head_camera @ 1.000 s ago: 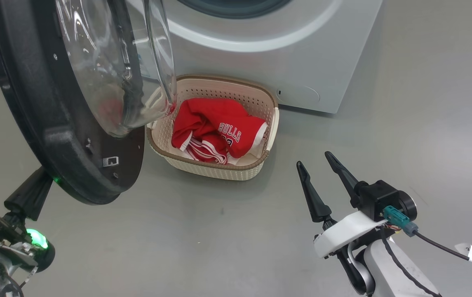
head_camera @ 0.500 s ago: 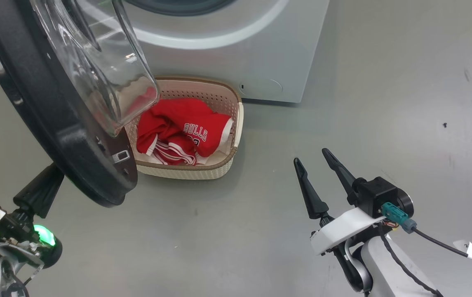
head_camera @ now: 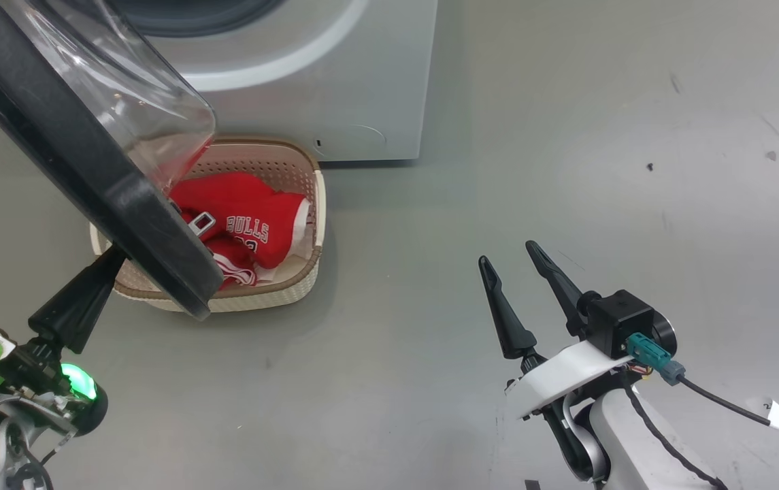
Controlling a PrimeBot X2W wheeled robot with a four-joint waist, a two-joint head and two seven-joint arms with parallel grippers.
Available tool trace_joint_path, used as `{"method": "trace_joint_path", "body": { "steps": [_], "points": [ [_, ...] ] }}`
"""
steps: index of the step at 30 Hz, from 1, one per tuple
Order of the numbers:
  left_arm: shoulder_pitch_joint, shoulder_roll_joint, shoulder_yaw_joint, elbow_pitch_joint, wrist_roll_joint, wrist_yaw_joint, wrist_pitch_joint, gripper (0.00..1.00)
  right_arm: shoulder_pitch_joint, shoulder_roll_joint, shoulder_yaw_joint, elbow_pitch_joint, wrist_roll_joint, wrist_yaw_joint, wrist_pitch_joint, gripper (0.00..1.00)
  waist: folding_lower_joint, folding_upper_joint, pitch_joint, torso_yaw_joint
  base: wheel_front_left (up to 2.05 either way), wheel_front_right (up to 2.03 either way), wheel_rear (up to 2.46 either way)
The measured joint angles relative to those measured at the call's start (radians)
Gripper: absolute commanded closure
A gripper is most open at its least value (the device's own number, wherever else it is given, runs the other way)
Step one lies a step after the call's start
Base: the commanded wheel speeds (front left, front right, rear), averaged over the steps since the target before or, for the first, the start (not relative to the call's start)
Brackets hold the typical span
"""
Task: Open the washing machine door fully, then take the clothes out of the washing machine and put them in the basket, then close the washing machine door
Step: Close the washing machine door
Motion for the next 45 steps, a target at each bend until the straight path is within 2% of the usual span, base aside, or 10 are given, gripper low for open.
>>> {"method": "trace_joint_path", "body": {
  "steps": [5, 18, 25, 34, 45],
  "points": [
    [-0.001, -0.002, -0.001, -0.016, 0.003, 0.008, -0.011, 1.00, -0.001, 0.000, -0.005, -0.017, 0.009, -0.014, 0.000, 0.00, 0.0000, 0.0000, 0.010, -0.058, 0.00, 0.00, 0.00],
    [-0.050, -0.027, 0.003, -0.007, 0.017, 0.018, -0.081, 1.00, -0.016, 0.003, 0.001, -0.045, 0.043, -0.023, 0.000, 0.00, 0.0000, 0.0000, 0.042, -0.194, 0.00, 0.00, 0.00],
    [-0.079, -0.046, 0.063, 0.031, 0.028, 0.026, -0.172, 1.00, -0.017, 0.003, 0.004, -0.049, 0.050, -0.032, 0.000, 0.00, 0.0000, 0.0000, 0.049, -0.247, 0.00, 0.00, 0.00],
    [-0.140, -0.069, 0.078, 0.056, 0.039, 0.025, -0.230, 1.00, -0.016, 0.004, 0.006, -0.058, 0.054, -0.042, 0.000, 0.00, 0.0000, 0.0000, 0.053, -0.299, 0.00, 0.00, 0.00],
    [-0.218, -0.090, 0.064, 0.105, 0.056, 0.025, -0.306, 1.00, -0.016, 0.004, 0.004, -0.065, 0.054, -0.049, 0.000, 0.00, 0.0000, 0.0000, 0.056, -0.317, 0.00, 0.00, 0.00]
  ]
}}
